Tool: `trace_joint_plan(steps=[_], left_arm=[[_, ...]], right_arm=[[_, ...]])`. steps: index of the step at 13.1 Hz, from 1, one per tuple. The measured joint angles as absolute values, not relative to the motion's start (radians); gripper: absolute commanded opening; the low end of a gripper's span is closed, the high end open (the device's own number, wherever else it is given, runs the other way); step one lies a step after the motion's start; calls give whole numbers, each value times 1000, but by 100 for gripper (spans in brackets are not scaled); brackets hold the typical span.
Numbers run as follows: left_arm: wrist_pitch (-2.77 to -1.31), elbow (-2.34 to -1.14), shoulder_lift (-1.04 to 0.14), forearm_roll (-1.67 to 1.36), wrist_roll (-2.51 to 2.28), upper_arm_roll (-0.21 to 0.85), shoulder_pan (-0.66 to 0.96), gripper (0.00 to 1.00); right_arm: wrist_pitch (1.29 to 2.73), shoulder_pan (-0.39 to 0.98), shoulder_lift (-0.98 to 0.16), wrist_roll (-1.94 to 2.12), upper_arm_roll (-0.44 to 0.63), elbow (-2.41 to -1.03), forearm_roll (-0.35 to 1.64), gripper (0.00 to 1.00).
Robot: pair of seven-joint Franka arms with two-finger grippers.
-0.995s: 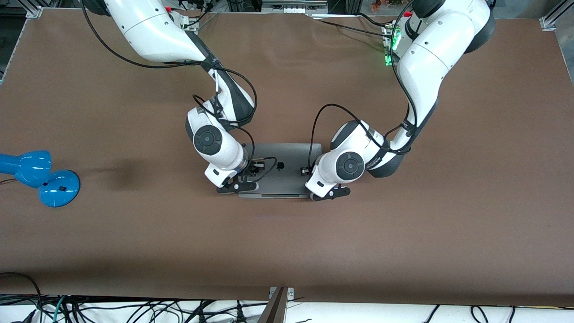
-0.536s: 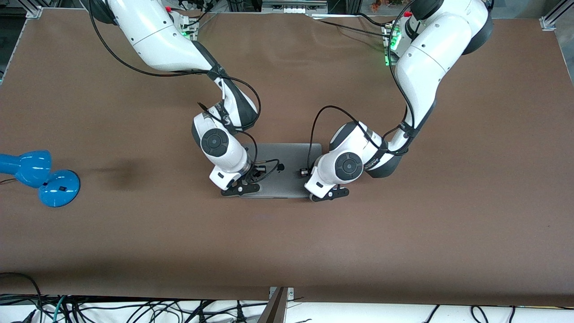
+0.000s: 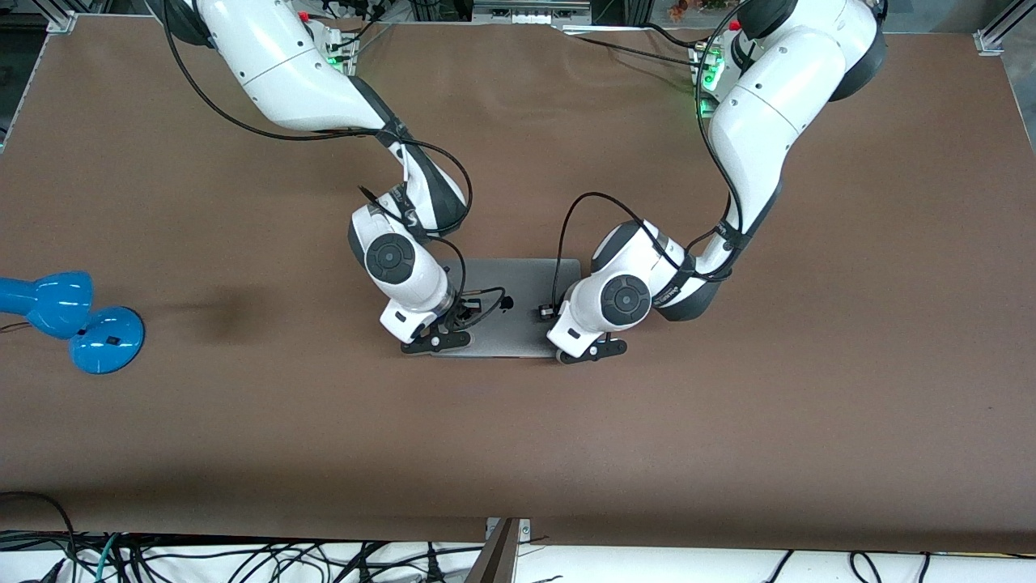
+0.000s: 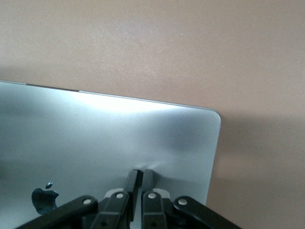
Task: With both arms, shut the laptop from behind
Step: 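Press the lid down flat with both grippers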
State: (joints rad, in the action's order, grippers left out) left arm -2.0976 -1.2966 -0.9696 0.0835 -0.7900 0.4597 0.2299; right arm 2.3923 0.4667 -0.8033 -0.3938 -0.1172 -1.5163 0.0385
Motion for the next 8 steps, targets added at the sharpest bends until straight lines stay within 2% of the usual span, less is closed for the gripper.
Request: trace_joint_plan(steps=[4,5,6,8], left_arm=[[-2104,-1297,-971,83,-790,455,232,0],[-2104,-1297,-971,84,-790,455,233,0],[-2105,-1297,-971,84,-790,455,233,0],[-2105,-1297,-971,84,-790,454,233,0]], right_arm=[[2409,476,-807,-393,-114,-1516,37,11],[2410,476,-807,-393,-112,-1516,37,15],[2410,476,-807,-393,-112,-1516,37,20],[2399,476,-806,-393,-112,-1509,37,47]])
